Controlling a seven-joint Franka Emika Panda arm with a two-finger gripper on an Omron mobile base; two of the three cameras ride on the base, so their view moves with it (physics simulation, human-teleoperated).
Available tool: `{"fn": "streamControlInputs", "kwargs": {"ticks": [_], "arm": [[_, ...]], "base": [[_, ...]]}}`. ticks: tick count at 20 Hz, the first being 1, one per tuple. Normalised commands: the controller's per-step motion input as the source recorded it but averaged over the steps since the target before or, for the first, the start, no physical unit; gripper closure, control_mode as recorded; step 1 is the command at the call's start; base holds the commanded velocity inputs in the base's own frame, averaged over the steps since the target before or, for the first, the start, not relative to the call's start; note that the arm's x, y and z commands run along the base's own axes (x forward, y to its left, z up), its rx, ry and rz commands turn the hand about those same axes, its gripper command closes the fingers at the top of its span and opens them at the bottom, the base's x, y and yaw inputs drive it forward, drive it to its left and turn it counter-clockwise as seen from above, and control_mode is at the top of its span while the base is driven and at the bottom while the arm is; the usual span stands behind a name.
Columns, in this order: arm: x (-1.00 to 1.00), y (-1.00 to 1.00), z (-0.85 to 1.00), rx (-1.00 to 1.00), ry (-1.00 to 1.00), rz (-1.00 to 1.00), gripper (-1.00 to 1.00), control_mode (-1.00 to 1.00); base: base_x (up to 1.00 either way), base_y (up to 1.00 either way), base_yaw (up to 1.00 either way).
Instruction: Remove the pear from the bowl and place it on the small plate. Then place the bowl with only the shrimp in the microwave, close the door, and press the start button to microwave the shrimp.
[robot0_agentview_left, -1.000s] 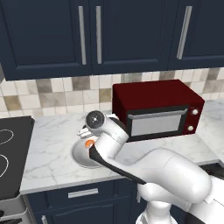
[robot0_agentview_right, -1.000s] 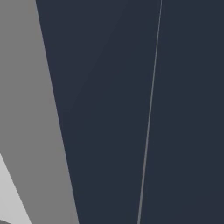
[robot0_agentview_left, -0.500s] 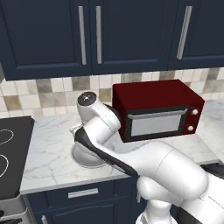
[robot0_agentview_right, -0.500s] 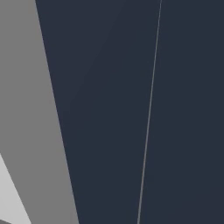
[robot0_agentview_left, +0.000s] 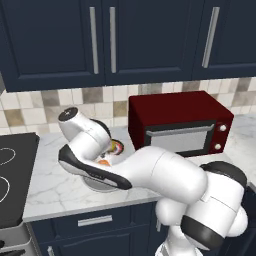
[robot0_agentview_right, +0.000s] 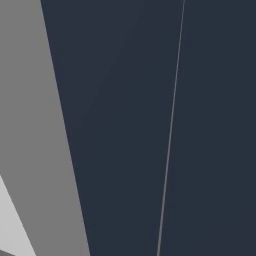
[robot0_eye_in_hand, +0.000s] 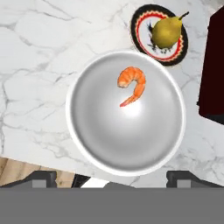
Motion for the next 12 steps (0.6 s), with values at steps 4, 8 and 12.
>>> {"fn": "streamControlInputs", "kwargs": {"ticks": [4,8,12], "arm": [[-0.11,0.29,-0.53,-0.13,0.2,0.01,-1.0,-1.0],[-0.26,0.0,-0.63,-0.03,0.03,-0.06,-1.0,-1.0],[-0.13,0.0,-0.52,-0.02,0.0,-0.09,-1.0,-1.0]], "base": [[0.0,0.0,0.0],[0.0,0.0,0.0],[0.0,0.0,0.0]]}}
